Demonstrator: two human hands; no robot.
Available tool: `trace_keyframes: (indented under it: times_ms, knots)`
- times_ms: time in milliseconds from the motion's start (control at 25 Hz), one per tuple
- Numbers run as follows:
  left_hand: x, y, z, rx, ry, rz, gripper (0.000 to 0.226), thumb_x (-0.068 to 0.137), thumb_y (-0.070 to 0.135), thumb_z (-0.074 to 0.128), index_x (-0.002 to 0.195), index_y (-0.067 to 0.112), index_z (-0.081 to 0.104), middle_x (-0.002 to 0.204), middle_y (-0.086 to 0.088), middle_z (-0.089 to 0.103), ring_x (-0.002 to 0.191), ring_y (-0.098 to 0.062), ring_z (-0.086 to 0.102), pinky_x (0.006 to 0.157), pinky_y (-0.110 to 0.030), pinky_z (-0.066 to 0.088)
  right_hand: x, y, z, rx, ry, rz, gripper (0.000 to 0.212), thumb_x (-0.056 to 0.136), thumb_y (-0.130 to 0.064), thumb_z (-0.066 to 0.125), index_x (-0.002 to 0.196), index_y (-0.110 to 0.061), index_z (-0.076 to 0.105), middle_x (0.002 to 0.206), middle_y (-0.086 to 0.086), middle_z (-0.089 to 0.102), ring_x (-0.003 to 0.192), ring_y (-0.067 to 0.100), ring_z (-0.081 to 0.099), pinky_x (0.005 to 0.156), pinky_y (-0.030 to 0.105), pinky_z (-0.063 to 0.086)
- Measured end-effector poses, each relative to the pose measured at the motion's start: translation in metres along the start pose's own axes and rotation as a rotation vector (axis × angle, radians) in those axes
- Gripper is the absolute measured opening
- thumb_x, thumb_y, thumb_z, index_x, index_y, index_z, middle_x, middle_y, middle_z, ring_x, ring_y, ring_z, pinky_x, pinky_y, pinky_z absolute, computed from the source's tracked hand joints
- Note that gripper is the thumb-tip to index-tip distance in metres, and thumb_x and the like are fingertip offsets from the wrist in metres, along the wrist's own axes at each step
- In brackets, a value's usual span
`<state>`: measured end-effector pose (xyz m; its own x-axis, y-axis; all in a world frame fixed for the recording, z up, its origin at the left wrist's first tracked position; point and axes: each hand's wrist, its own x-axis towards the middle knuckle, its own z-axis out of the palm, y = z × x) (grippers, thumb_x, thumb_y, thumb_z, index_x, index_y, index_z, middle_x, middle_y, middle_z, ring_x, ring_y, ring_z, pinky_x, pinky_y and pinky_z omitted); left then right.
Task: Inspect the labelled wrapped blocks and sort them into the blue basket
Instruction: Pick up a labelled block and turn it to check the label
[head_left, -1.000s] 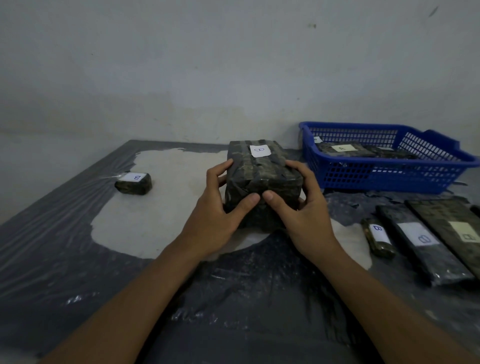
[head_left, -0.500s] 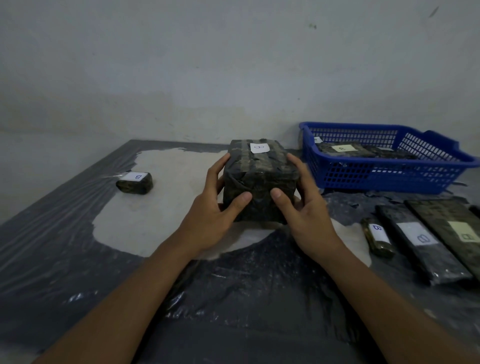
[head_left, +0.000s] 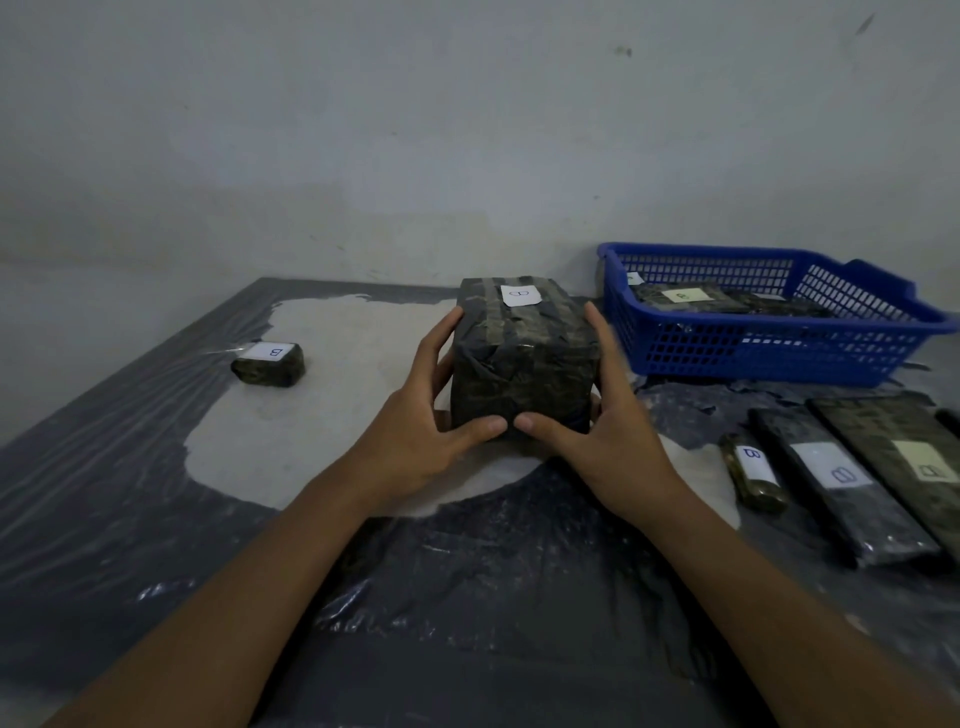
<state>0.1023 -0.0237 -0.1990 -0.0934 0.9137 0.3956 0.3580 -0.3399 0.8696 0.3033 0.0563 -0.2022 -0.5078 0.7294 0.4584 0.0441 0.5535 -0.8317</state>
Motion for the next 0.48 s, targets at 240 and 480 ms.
trace_keyframes:
  times_ms: [240,480]
  knots:
    - [-0.0007,0.0008,-0.0028,-0.107,0.004,-0.021,0.102,0.084,0.017,0.078,0.160,0.042,0.015,0.157,0.022,0.039,0.146,-0.003,0.038,0.097,-0.031,0.057,0.0000,-0.0010,-0.0050,0.017,-0.092,0.053,0.117,0.085,-0.020,0.083,0.161,-0.049,-0.002,0.131,-0.065,0.031,0.132,-0.026,0.036,0.109,0.014,0.041]
    - [-0.0006,0.0005,0.0005,-0.080,0.053,-0.043,0.089,0.088,0.033,0.068,0.160,0.038,0.016,0.152,0.008,0.048,0.128,0.000,0.058,0.092,-0.024,0.057,-0.0009,-0.0046,0.0015,0.076,0.001,0.015,0.108,0.084,-0.034,0.079,0.163,-0.042,0.007,0.141,-0.054,0.036,0.137,-0.016,0.041,0.102,0.012,0.047]
